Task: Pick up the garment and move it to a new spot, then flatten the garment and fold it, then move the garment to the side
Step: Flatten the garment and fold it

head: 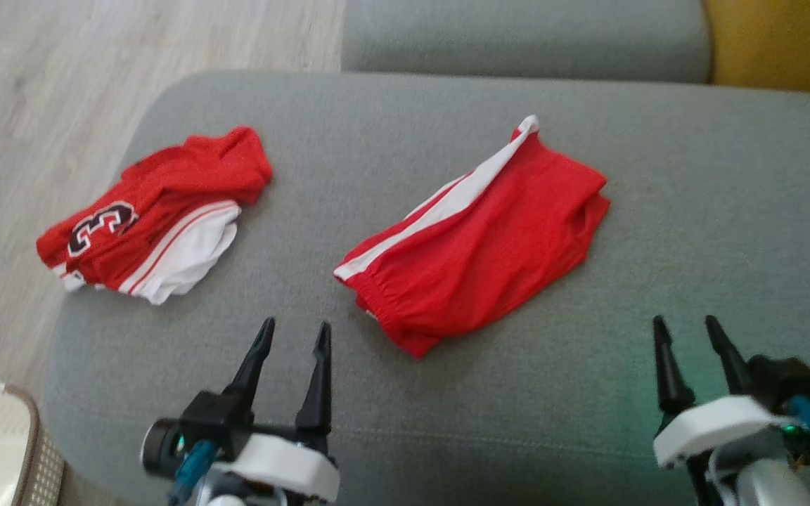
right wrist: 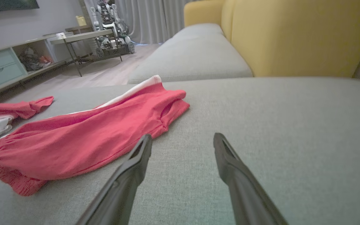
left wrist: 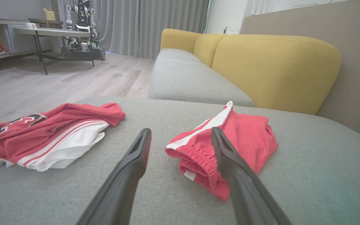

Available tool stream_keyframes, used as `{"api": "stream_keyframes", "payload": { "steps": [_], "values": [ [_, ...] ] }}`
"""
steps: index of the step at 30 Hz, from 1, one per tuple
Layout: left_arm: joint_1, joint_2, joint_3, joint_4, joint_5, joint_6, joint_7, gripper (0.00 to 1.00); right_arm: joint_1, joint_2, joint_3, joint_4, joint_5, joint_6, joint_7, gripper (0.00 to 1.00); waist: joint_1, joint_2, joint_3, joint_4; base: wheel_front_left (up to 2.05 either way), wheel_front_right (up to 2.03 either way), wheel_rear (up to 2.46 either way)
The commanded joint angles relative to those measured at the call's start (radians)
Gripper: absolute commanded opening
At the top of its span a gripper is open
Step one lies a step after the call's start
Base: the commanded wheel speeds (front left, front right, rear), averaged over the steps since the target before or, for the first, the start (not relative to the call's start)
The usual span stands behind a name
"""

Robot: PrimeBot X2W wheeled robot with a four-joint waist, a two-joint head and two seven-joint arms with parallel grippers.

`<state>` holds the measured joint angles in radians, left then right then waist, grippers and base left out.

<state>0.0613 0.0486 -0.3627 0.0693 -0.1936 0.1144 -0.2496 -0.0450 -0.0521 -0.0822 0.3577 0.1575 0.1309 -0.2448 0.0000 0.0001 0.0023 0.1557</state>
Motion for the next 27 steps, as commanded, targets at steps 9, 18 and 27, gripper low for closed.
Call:
{"api": "stream_keyframes", "payload": {
  "steps": [9,18,27],
  "values": [
    [-0.133,0.002,-0.044,-0.028,-0.024,0.013,-0.012,1.00,-0.303,0.002,-0.079,0.158,0.410,0.000,0.230,1.00,0.0000,-0.0001,0.152,0.084,0.00,0.00,0.00],
    [-0.186,0.002,-0.126,-0.005,-0.033,0.027,-0.012,1.00,-0.527,-0.024,-0.233,0.340,0.600,0.000,0.445,1.00,0.0000,-0.0001,0.235,0.165,0.00,0.00,0.00],
    [-0.205,0.002,-0.181,0.017,-0.046,0.038,-0.012,1.00,-0.654,-0.059,-0.298,0.462,0.649,0.000,0.535,1.00,0.0000,-0.0001,0.289,0.211,0.00,0.00,0.00]
  ]
}}
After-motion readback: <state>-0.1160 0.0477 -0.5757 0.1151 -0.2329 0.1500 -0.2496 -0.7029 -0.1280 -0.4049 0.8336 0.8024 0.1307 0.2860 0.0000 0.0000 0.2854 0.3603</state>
